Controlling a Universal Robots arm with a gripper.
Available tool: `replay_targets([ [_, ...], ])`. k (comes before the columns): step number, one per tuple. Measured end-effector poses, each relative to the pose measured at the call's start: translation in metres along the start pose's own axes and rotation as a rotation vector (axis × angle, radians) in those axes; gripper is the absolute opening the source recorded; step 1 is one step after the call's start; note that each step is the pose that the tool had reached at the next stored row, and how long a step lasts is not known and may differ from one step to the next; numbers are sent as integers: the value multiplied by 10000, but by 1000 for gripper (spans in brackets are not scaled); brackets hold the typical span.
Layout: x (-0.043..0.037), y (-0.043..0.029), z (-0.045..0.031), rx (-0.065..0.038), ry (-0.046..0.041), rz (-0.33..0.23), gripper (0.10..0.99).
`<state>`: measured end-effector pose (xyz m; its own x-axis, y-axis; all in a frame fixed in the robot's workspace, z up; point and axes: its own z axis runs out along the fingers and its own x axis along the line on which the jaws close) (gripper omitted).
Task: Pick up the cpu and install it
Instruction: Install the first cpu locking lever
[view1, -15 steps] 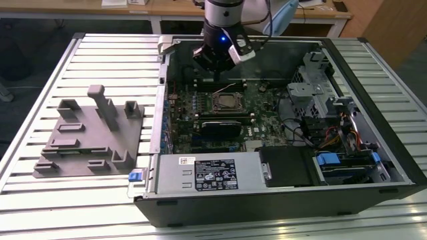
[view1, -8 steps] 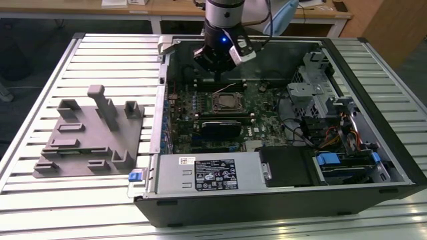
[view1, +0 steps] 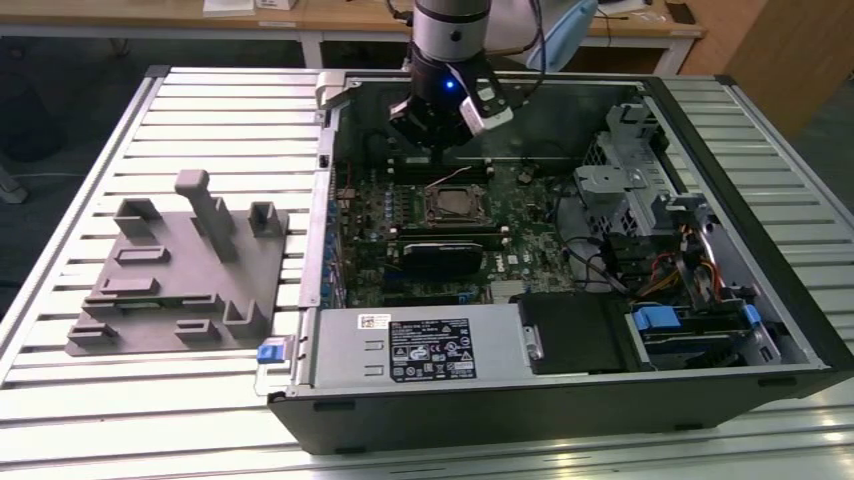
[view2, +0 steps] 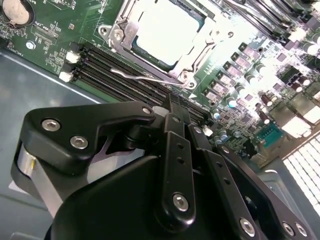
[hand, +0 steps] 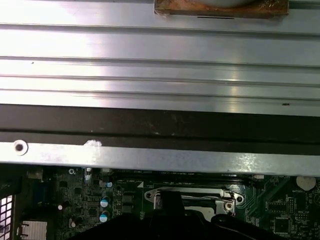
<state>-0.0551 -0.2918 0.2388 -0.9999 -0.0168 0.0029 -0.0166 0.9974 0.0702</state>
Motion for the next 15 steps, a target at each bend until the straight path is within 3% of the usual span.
replay_targets([
  [15,-148,1,76,-42,2,-53,106],
])
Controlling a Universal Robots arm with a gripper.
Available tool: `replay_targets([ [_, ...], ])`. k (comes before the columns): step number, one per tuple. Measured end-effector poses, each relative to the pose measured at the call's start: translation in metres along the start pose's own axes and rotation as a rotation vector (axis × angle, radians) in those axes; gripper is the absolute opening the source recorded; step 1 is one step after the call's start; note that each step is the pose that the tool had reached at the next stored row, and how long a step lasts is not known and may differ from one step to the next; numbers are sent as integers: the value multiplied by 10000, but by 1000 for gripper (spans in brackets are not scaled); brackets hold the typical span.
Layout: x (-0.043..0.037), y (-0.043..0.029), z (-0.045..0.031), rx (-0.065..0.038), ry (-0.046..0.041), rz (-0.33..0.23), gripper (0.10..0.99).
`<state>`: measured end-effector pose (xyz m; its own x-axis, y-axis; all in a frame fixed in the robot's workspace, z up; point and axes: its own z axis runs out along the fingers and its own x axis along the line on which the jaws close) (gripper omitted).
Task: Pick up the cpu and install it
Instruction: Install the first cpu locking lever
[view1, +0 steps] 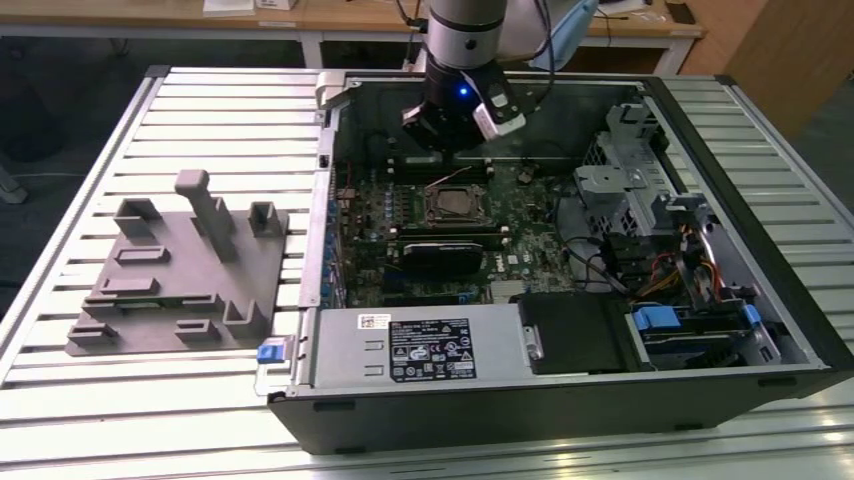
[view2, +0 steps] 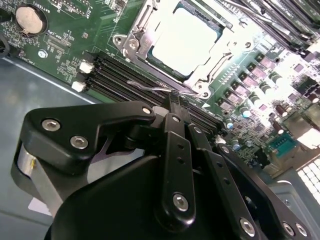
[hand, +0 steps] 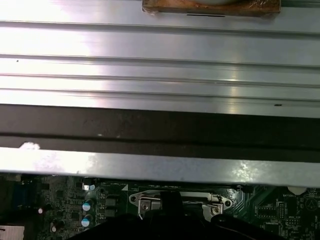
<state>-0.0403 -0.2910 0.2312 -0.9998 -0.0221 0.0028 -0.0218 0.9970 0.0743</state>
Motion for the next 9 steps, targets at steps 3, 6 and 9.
replay_targets([
  [3,-14,0,10,2,1,0,106],
  [6,-30,0,21,0,0,0,106],
  [9,-45,1,33,2,2,0,106],
])
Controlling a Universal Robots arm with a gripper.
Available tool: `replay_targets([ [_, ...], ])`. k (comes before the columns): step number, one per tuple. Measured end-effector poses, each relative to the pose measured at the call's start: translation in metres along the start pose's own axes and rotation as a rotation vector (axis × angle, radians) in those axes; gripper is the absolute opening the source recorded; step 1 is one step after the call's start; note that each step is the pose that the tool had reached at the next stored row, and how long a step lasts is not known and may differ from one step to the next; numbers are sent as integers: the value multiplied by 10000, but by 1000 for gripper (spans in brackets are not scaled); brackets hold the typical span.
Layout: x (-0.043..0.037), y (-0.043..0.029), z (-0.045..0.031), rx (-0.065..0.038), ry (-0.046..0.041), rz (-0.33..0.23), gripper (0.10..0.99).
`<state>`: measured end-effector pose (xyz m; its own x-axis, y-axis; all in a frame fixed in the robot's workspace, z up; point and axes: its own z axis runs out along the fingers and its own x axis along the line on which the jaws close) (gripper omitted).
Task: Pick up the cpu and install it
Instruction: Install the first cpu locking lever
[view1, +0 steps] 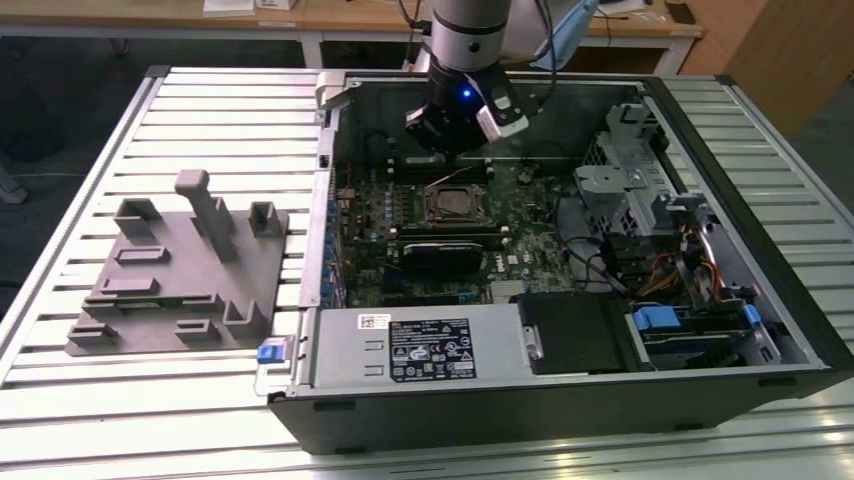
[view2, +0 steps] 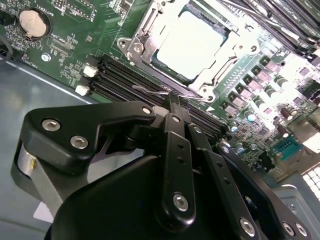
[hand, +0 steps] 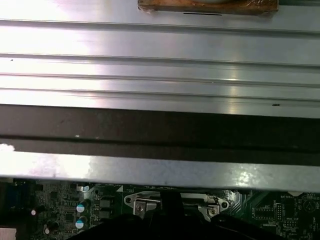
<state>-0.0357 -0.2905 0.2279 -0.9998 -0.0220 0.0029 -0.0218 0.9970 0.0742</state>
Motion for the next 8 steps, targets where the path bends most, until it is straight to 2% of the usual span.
replay_targets([
  [5,-28,14,25,-1,-1,5,106],
  [6,-62,25,46,-1,-1,10,106],
  [8,-72,26,53,-1,-2,11,106],
])
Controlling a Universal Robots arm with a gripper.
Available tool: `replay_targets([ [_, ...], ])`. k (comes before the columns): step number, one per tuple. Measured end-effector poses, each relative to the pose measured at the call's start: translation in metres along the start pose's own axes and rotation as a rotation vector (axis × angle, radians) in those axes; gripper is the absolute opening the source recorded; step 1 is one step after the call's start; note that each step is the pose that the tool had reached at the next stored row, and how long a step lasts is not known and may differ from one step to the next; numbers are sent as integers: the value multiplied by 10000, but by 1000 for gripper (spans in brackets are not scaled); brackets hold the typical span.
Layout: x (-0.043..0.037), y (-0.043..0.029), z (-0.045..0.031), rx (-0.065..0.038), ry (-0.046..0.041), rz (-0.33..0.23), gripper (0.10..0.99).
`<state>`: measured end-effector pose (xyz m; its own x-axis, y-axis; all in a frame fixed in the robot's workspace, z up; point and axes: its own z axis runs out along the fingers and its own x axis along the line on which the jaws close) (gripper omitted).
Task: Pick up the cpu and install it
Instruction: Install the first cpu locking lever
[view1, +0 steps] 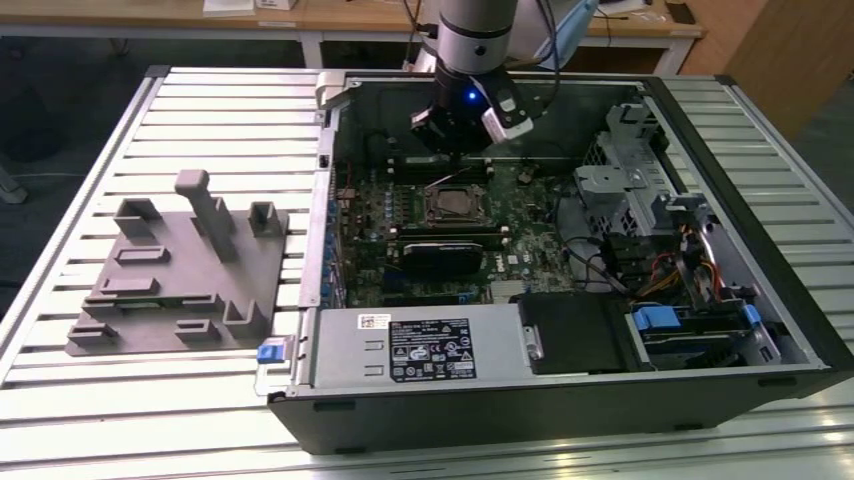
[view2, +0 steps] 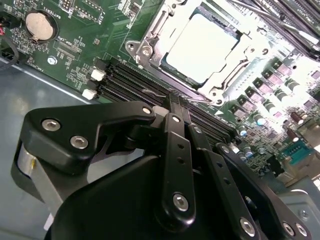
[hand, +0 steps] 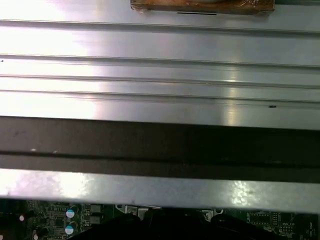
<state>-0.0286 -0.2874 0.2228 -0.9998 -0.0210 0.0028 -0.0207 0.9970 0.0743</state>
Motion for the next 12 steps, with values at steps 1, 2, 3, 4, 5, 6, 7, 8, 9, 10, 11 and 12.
replay_targets([
  [1,-6,0,3,1,0,0,106],
  [2,-13,0,7,-1,-1,2,106],
  [3,-20,0,11,-1,-1,3,106],
  [4,-26,0,14,0,0,5,106],
  [5,-31,-1,16,1,1,8,106],
  [6,-35,-1,19,1,0,12,106],
  [7,-39,-1,23,-1,-1,16,106],
  [8,-43,-2,28,-1,-2,21,106],
  [9,-49,-2,32,0,-2,25,106],
  [10,-56,-3,37,0,-2,28,106],
  [11,-63,-3,42,0,-2,31,106],
  [12,-70,-4,49,0,-2,33,106],
])
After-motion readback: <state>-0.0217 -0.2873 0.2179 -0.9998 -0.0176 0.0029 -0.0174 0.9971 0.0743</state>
